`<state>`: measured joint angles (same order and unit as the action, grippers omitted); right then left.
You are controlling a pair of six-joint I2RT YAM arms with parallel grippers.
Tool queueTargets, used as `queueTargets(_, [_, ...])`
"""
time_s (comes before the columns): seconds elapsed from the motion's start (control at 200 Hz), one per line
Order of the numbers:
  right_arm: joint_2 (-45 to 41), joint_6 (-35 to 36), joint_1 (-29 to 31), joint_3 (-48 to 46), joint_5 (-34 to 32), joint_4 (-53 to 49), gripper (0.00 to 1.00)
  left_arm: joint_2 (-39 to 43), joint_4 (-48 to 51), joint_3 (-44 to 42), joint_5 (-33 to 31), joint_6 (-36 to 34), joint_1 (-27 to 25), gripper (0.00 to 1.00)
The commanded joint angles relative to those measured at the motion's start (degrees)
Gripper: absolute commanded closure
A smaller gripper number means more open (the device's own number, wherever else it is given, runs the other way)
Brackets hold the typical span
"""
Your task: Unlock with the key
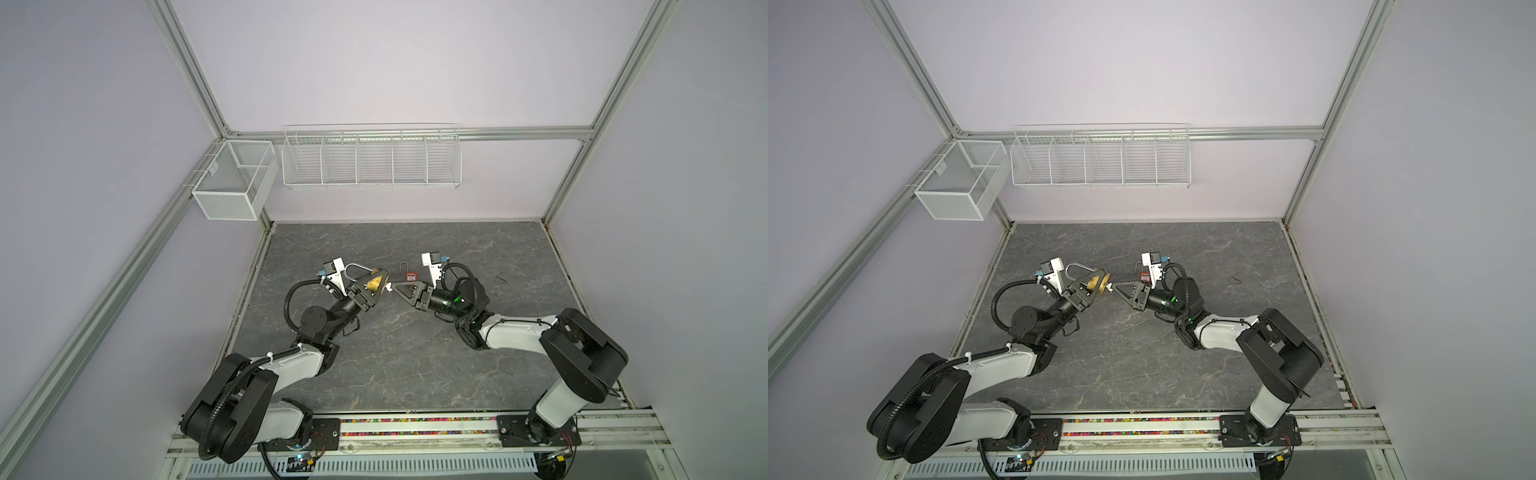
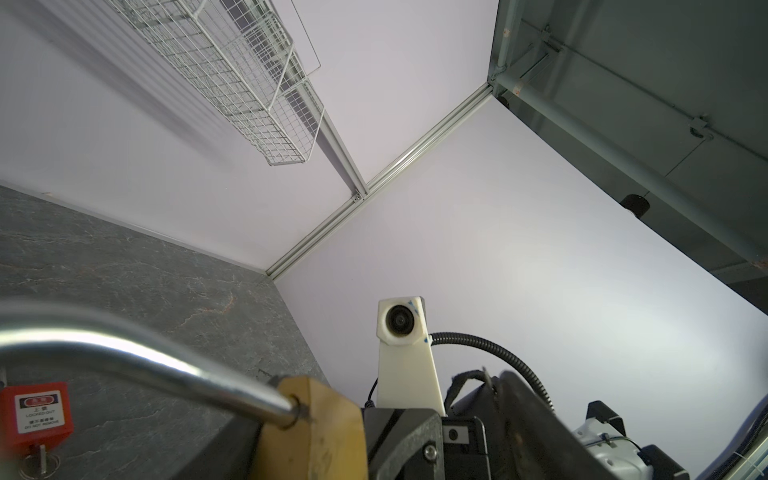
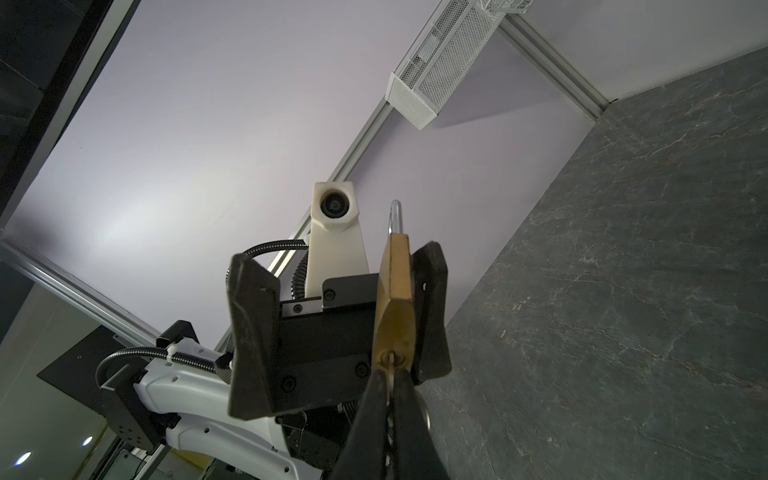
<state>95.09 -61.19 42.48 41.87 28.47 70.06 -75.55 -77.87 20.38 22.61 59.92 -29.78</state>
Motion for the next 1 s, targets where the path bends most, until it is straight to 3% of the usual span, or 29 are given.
queueTargets(0.0, [-2.4,1.1,-0.1,1.2,-1.3,3.2,0.92,1.6,-0.5,0.0,-0.4,-1.9,-1.0,0.28])
queueTargets(0.09, [-2.7,1.2,-0.1,1.0,-1.3,2.7,0.93,2.5,-0.1,-0.2,-0.9,-2.0,-1.2,0.30])
queueTargets(0.345, [-2.1,0.1,-0.2,0.6,-1.4,4.3,0.93,8.0,8.4,-0.1,-4.6,-6.2,-2.6,0.61])
queueTargets(0.53, [0.4,-2.0,0.6,0.8,-1.1,7.3,0.93,9.7,11.7,1.3,-5.7,-7.3,-2.7,1.00])
queueTargets(0.645, [1.8,-3.4,0.6,0.7,-0.6,9.2,0.89,9.6,12.4,1.6,-5.7,-7.5,-2.7,1.00])
queueTargets(0.76, [1.2,-3.6,-0.1,-0.6,-0.4,9.4,0.54,11.1,15.6,2.0,-5.5,-9.2,-2.7,1.00])
queueTargets(0.81, [0.4,-3.3,-0.9,-1.4,0.1,8.8,0.45,12.9,21.0,3.2,-4.5,-11.7,-2.5,1.00])
queueTargets(0.905, [-2.8,-1.3,-2.8,-3.2,1.0,5.2,0.41,17.0,35.4,6.5,-1.2,-17.9,-2.3,1.00])
queueTargets(0.995, [-6.8,4.4,-4.3,-1.8,5.2,-4.6,0.41,20.2,45.8,9.3,3.2,-22.9,-1.6,1.00])
